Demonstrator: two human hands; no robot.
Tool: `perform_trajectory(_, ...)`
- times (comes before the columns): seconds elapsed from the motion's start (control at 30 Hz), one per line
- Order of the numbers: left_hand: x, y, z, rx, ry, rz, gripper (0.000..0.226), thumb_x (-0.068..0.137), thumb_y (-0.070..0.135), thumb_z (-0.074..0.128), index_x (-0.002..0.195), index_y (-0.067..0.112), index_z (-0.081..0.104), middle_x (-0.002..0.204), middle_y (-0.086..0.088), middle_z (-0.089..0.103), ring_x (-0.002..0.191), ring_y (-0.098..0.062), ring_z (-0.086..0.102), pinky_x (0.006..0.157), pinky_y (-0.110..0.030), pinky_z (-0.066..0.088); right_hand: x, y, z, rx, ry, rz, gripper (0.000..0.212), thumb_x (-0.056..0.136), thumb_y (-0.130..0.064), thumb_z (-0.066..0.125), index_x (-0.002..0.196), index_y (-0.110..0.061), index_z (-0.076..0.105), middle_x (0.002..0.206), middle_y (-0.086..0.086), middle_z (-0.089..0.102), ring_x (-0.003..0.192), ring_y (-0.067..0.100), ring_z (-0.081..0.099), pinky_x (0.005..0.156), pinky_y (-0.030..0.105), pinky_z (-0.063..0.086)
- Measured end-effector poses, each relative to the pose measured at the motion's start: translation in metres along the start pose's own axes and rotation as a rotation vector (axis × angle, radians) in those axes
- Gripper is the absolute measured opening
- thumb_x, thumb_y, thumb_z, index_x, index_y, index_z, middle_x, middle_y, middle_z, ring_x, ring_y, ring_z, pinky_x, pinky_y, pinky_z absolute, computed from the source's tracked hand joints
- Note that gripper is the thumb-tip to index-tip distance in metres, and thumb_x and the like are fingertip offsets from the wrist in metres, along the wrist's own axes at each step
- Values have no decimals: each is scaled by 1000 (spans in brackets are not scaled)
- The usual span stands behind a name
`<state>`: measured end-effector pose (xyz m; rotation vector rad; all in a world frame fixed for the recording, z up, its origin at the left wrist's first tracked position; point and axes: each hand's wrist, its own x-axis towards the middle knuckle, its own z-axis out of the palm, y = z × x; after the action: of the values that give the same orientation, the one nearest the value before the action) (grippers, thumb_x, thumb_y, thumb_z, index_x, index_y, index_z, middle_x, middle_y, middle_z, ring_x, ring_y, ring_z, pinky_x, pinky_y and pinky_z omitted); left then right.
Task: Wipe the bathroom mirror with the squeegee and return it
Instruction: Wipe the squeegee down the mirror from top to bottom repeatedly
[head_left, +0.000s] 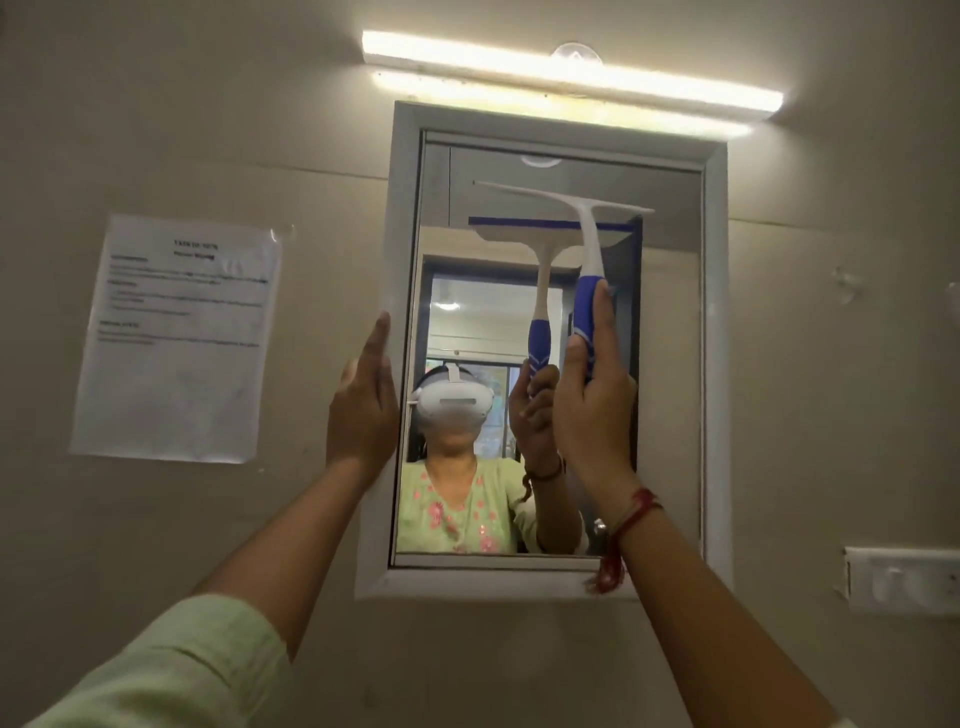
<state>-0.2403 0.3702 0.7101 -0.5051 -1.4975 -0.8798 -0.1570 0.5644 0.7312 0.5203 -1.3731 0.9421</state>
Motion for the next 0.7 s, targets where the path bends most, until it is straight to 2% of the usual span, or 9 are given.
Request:
perform_trajectory(0.07, 0, 0, 0, 0, 4, -1, 46, 100, 21, 31, 142, 37, 23, 127, -16, 54, 96, -33, 58, 76, -29, 38, 14, -2, 3, 6, -13, 5, 48, 101, -27, 33, 144, -42, 17, 69, 10, 58, 55, 27, 57, 51, 44, 54)
perform_trajectory(0.13, 0, 0, 0, 2, 7, -1, 45, 100, 22, 31, 143, 36, 24, 124, -18, 55, 96, -34, 57, 75, -28, 38, 23, -3, 6, 7, -26, 9, 48, 102, -26, 33, 145, -39, 17, 71, 17, 57, 58, 35, 57, 53, 48, 54)
perform_trajectory(0.3, 0, 0, 0, -4, 8, 8, 46, 100, 21, 31, 143, 35, 24, 122, -19, 55, 97, -35, 56, 76, -28, 38, 41, 1, 11, -38, -17, 2, 49, 102, -24, 33, 147, -33, 18, 75, 13, 58, 62, 36, 58, 55, 46, 54)
perform_trajectory(0.43, 0, -1, 1, -4, 26, 24, 46, 99, 19, 33, 143, 34, 25, 122, -20, 55, 98, -35, 56, 77, -29, 38, 56, 7, 13, -101, -5, -2, 49, 102, -24, 34, 148, -29, 17, 79, -23, 47, 72, 28, 62, 68, 45, 57)
perform_trajectory(0.47, 0, -1, 1, -9, 28, 26, 46, 99, 19, 33, 143, 34, 25, 122, -20, 55, 99, -34, 56, 78, -29, 38, 59, 8, 13, -121, 0, -13, 50, 102, -24, 34, 148, -28, 17, 78, -26, 43, 72, 26, 63, 68, 43, 58)
perform_trajectory(0.7, 0, 2, 1, -16, 33, 30, 45, 100, 19, 32, 143, 31, 27, 125, -17, 55, 101, -32, 56, 78, -27, 37, 62, 14, 12, -205, -15, -41, 52, 101, -23, 33, 149, -26, 13, 71, -20, 44, 66, 11, 59, 67, 32, 59)
